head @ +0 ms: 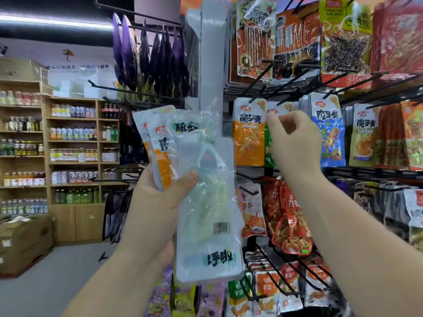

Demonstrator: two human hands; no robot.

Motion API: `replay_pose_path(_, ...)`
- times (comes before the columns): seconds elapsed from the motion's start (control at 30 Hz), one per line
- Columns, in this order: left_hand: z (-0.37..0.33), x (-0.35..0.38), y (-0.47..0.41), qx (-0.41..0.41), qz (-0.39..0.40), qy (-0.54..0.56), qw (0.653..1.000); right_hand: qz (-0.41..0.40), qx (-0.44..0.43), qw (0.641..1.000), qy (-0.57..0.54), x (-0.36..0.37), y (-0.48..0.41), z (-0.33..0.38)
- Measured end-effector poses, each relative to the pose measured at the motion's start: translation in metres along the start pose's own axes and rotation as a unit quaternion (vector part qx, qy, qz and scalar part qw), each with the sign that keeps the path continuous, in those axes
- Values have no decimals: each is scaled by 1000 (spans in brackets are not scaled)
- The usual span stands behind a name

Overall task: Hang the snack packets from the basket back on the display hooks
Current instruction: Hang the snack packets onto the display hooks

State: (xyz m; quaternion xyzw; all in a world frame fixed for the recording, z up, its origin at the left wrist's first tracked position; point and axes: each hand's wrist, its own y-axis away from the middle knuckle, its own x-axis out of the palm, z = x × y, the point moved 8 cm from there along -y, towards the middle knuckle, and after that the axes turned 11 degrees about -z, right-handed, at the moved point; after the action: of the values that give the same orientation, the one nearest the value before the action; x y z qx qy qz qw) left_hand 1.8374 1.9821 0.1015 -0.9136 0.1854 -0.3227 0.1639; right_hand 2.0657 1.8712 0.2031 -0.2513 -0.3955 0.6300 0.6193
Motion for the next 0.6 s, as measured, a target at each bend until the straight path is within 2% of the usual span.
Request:
replay_pose_path(0.07, 12, -7, 10, -31, 7, 14, 999, 11, 15, 998, -66, -19, 37, 12)
replay_pose_path(0.13, 24, -12, 20, -51, 12, 19, 998, 76, 63, 989, -109, -22, 78, 17)
replay_pose_path(0.27, 47, -20, 39, -88, 8, 28, 996, 215, 161, 959, -86, -17, 148, 3)
replay_pose_path(0.37, 62, -24, 57, -110, -7, 16, 994, 218, 183, 958, -45, -36, 168, -10)
replay_pose_path(0.6, 108, -12, 126, -167, -40, -31, 985, 193, 249, 948, -54, -107, 200, -53)
